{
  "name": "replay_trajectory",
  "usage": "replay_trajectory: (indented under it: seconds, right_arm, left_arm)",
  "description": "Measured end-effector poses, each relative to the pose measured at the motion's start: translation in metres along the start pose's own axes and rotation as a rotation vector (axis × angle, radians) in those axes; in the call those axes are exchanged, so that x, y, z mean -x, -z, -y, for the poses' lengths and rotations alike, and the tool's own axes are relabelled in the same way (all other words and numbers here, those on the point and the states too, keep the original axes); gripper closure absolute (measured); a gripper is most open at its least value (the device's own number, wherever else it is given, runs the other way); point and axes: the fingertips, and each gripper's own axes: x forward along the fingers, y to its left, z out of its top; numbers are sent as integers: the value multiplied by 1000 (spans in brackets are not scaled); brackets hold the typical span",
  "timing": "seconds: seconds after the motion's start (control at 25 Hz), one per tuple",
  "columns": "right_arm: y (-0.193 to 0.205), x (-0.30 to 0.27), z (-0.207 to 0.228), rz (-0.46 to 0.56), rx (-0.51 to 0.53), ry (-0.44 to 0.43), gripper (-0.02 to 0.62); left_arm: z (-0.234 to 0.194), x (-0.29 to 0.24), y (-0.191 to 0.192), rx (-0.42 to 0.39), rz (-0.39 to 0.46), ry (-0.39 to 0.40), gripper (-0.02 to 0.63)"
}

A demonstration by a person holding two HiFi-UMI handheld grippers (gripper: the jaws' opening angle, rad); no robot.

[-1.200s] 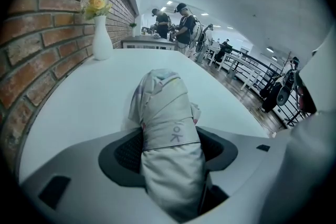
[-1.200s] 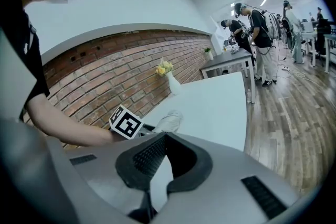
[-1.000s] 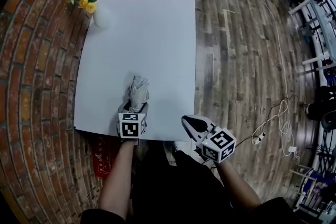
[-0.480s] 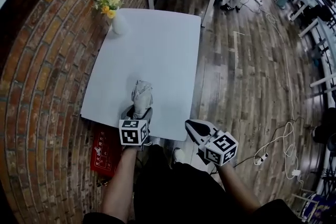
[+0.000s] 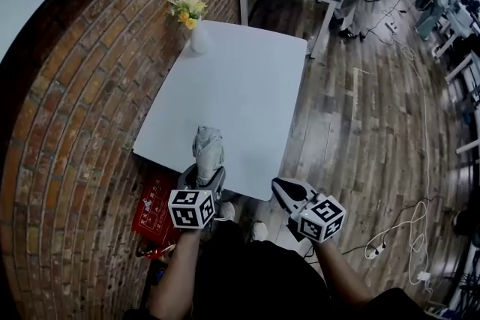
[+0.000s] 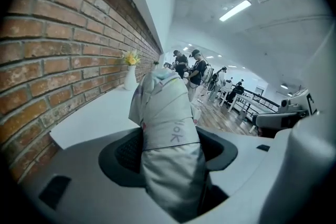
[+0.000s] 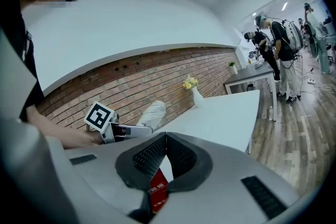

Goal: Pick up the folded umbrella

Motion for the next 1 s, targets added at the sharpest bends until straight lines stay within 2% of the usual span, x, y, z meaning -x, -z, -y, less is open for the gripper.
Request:
replay_trajectory:
  seconds: [0.28,0.72,1.0]
  right_arm:
    - [-23,-5,-22,36,44,-28,574]
    - [-72,-18,-57,131,92,-25,574]
    - [-87,-25,-76,184,99,20,574]
  left_arm:
    - [-7,46,-9,68,92,-15,325]
    - [-30,107,-55,43,220,38,325]
    - [-55,130,-63,46,274,82,325]
